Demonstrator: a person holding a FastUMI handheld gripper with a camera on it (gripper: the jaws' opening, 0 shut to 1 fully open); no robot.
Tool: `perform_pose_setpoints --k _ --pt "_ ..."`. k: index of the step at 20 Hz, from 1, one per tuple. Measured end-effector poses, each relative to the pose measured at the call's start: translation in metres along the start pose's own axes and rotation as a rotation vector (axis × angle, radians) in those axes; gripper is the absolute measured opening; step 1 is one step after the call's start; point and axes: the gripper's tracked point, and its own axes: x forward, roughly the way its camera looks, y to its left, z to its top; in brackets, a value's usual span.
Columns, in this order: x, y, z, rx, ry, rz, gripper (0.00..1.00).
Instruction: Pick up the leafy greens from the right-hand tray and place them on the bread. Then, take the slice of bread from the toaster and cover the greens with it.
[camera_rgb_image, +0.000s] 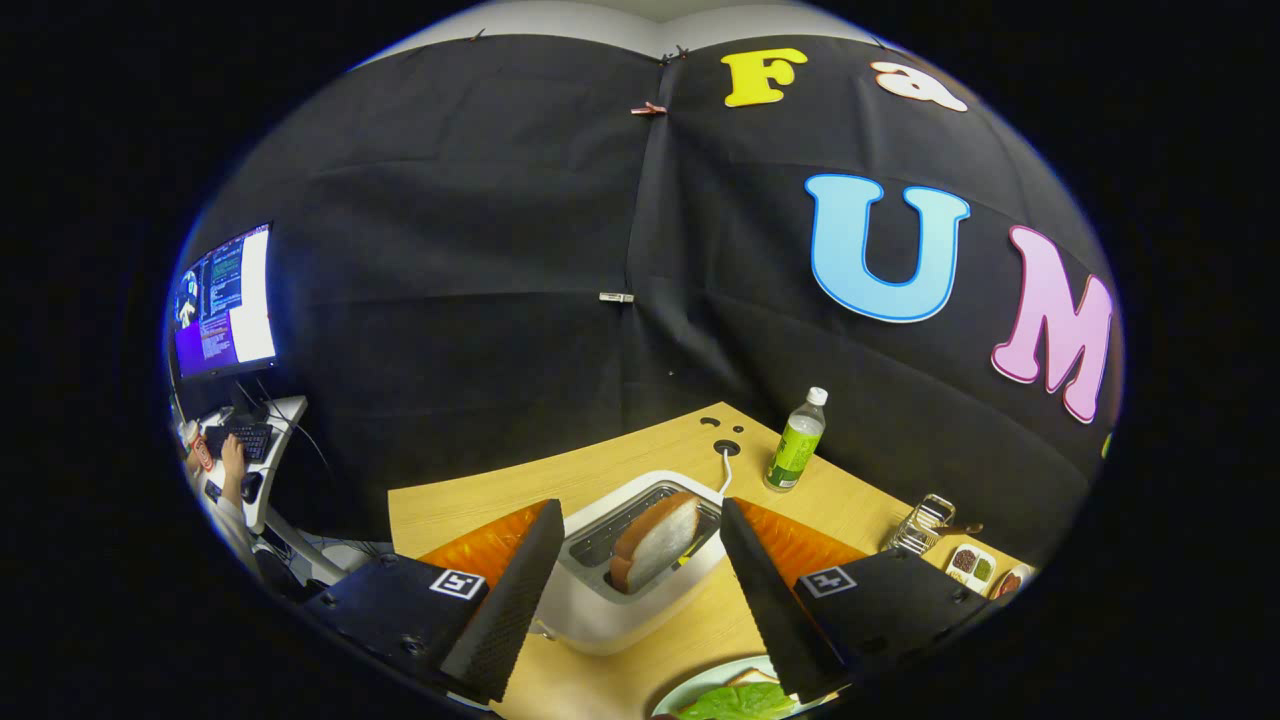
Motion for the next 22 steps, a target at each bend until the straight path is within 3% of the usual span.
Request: perform_pose_setpoints --k 11,12,13,15,17,21,22 --pt "0.077 -0.008 -0.057 0.021 0.18 -0.128 0.95" --pt "0.079 -0.008 -0.063 0.023 0.197 -0.135 0.91" --pt "0.08 -0.009 -0.064 0.028 0.206 -0.142 0.77" --pt "0.083 -0.01 -0.063 0.037 0.206 -0.162 0.62" --pt "0.084 -0.011 -0.064 0.06 0.213 -0.179 0.53" --pt "0.084 -0.017 -0.066 0.136 0.239 -0.218 0.24" --pt "0.084 -0.017 -0.067 0.159 0.246 -0.215 0.23"
